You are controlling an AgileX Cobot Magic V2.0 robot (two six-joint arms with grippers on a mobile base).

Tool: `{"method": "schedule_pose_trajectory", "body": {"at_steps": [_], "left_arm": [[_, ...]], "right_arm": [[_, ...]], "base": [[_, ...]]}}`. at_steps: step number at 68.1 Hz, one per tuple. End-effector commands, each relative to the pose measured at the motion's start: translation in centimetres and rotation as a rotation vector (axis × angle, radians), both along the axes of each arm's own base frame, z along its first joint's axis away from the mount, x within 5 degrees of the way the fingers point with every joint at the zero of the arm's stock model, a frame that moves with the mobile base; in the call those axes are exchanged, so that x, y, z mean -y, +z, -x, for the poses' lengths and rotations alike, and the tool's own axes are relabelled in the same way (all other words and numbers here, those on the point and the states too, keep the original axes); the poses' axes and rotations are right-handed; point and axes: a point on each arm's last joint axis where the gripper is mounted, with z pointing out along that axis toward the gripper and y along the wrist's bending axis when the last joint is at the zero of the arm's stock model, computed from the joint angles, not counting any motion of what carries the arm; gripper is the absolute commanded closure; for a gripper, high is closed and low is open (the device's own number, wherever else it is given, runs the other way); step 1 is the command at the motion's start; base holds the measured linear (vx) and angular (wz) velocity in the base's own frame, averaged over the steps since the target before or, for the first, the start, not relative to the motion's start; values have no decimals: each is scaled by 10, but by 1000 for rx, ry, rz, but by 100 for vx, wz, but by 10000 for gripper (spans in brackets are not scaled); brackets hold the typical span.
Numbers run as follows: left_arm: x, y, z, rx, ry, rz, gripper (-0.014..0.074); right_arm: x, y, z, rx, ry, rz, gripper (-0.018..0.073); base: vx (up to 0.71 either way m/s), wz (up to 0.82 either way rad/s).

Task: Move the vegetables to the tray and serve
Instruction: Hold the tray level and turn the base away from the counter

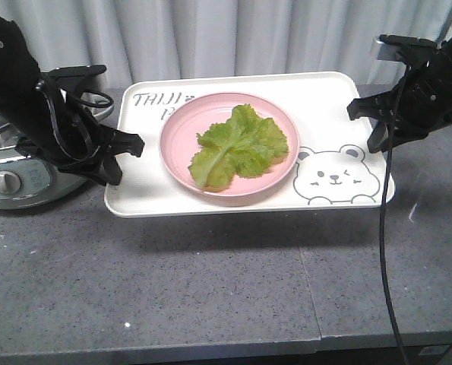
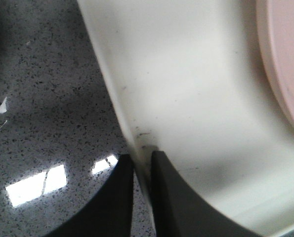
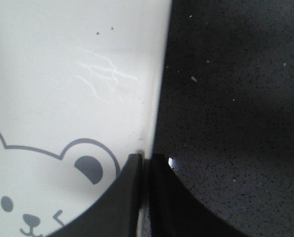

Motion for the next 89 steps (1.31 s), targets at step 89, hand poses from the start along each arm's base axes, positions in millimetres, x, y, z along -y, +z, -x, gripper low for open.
{"method": "schedule_pose_trajectory", "body": {"at_steps": [89], "left_arm": [[13, 36, 11, 118, -34, 129, 602]], "right_arm": [[-15, 32, 17, 60, 54, -101, 565]], "base": [[-1, -21]]}}
